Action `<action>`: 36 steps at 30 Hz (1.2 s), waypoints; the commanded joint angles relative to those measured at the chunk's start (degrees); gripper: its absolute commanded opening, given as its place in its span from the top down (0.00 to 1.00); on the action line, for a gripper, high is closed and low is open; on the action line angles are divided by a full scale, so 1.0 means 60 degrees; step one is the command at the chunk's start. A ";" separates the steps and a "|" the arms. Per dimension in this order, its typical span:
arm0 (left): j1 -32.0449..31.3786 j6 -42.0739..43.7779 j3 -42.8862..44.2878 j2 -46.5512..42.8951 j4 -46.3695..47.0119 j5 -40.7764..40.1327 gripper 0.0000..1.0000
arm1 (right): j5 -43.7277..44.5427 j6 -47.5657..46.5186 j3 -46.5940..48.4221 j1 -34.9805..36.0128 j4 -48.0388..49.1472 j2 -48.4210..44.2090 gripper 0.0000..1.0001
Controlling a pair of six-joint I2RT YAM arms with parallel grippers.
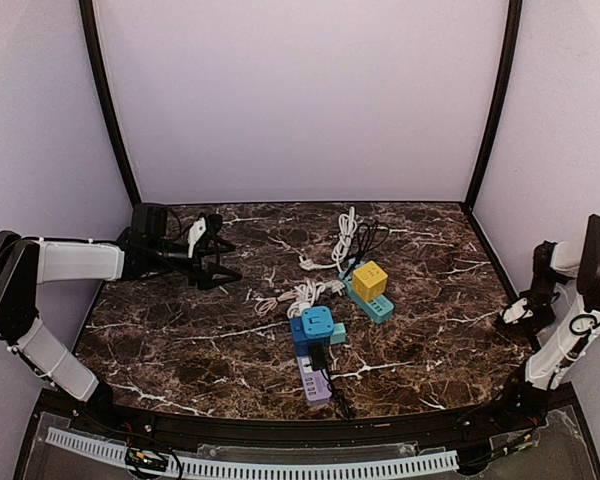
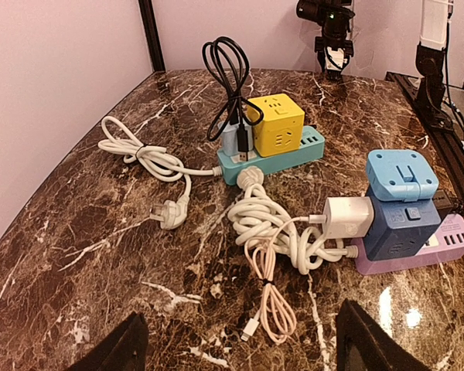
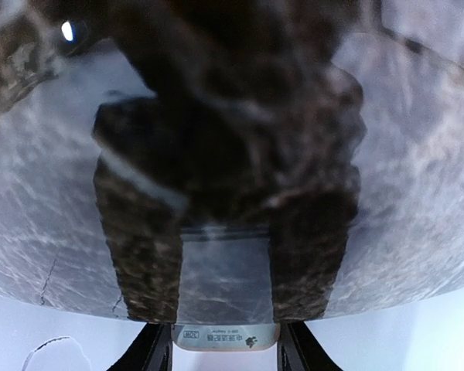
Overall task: Insert the plug
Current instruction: Pick up the plug from the center of the board.
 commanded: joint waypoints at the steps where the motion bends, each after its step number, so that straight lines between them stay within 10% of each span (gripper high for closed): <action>1: 0.0030 -0.0060 -0.0227 -0.0088 0.0293 0.0126 0.25 | -0.0310 0.0082 0.0073 0.0003 -0.0658 -0.0890 1.00; 18: 0.0029 -0.0847 -0.0681 -0.0968 0.0884 0.0329 0.25 | -0.1999 0.2044 0.0862 0.1269 -0.1692 -0.3259 1.00; 27: 0.0012 -0.5331 -0.0327 -0.1617 0.1773 0.0261 0.29 | -0.3868 0.6312 0.2742 0.5562 -0.1703 -0.5085 1.00; 36: -0.0423 -0.4685 -0.0592 -0.2964 0.1429 0.0374 0.31 | -0.3855 1.0879 0.2978 1.1073 0.0893 -0.5115 1.00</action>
